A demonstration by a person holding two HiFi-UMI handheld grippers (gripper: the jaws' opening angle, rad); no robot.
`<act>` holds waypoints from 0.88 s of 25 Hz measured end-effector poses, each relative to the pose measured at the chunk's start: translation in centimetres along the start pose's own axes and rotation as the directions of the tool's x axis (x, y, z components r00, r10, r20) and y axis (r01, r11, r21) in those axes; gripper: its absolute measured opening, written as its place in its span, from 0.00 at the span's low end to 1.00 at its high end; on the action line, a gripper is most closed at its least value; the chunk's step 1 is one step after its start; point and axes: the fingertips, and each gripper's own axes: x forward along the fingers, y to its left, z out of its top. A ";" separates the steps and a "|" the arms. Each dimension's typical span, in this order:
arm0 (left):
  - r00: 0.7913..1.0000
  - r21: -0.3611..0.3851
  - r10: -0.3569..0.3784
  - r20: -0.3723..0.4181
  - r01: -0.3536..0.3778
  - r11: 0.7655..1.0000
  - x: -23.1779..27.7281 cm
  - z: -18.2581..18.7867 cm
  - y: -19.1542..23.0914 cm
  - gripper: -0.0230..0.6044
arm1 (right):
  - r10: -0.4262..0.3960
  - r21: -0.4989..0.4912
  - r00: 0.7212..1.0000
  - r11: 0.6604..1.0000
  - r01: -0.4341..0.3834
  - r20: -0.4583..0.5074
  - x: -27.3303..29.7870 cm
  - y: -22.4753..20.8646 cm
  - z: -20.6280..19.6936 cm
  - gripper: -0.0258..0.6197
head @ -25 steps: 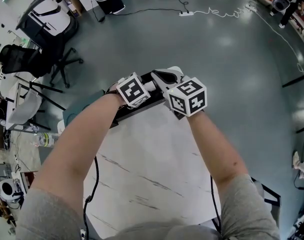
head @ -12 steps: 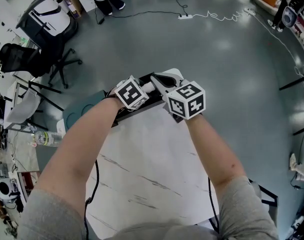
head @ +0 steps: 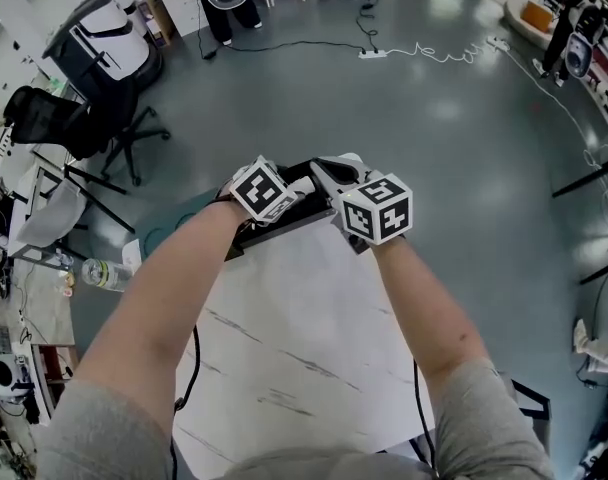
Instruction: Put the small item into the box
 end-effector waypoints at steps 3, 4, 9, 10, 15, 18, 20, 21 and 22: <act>0.999 -0.026 0.027 0.017 -0.027 0.999 -1.5 0.0 0.8 0.49 | -0.005 -0.001 1.000 1.000 0.005 -0.004 -0.2 0.3 0.8 0.05; 0.999 -0.039 0.037 0.029 -0.036 0.999 -2.0 0.2 1.0 0.49 | -0.007 -0.004 1.000 1.000 0.007 -0.005 -0.3 0.4 1.1 0.05; 0.990 -0.177 0.064 0.128 -0.041 0.983 -5.0 0.2 1.4 0.42 | -0.016 -0.004 1.000 1.000 0.016 -0.022 -1.1 1.7 1.2 0.05; 0.988 -0.198 0.071 0.140 -0.043 0.979 -5.8 0.0 1.5 0.40 | -0.019 -0.002 0.999 1.000 0.019 -0.027 -1.3 2.0 1.2 0.05; 0.965 -0.292 0.114 0.234 -0.042 0.956 -10.0 0.2 1.9 0.30 | -0.016 0.010 0.999 1.000 0.017 -0.044 -2.4 3.8 1.6 0.05; 0.953 -0.322 0.142 0.268 -0.050 0.945 -12.4 -0.3 1.9 0.24 | -0.019 0.016 0.998 1.000 0.020 -0.062 -2.9 4.7 1.4 0.05; 0.946 -0.332 0.165 0.279 -0.066 0.941 -14.2 -1.1 2.2 0.20 | -0.019 0.015 0.997 1.000 0.020 -0.072 -2.8 5.7 1.5 0.05; 0.942 -0.341 0.179 0.286 -0.074 0.937 -15.3 -1.5 2.5 0.18 | -0.018 0.014 0.997 1.000 0.019 -0.076 -2.6 6.2 1.7 0.05; 0.936 -0.353 0.193 0.294 -0.082 0.932 -16.4 -1.9 2.8 0.15 | -0.017 0.015 0.997 1.000 0.018 -0.079 -2.5 6.8 1.9 0.05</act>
